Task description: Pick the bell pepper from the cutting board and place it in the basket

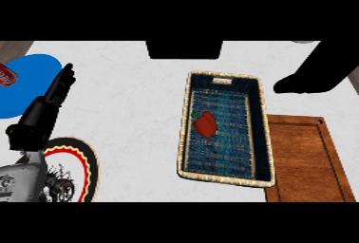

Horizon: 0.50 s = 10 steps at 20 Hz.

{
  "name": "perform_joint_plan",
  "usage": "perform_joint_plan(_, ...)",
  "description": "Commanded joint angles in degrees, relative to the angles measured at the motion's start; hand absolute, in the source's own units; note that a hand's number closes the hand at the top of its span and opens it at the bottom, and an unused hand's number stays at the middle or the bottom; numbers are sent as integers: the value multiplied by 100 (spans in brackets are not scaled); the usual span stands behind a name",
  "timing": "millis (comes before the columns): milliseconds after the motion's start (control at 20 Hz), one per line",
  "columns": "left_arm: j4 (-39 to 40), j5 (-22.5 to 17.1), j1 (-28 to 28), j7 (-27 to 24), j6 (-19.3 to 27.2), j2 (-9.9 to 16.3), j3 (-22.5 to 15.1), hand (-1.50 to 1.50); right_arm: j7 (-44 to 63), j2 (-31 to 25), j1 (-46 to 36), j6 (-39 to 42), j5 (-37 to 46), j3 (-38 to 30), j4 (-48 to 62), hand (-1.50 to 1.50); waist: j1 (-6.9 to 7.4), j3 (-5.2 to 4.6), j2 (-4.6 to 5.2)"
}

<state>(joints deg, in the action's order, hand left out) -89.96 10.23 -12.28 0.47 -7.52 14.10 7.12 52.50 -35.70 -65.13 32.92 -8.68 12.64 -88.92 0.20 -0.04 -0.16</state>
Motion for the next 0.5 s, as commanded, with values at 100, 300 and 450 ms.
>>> perform_joint_plan(100, 225, 140, -176, -24, 187, -166, -63, 0, 508, 419, -36, -681, -76, -575, -168, -150, -66, -1, -3)
perform_joint_plan(300, -111, -88, 133, 43, -37, 12, 97, 0, 539, 474, 54, -1634, 34, -1355, -8, -150, -39, 5, -31)
perform_joint_plan(450, -95, -54, 262, -171, 34, -93, 54, 0, 204, 406, 306, -2317, 474, -1851, 184, -150, -32, 6, 1)
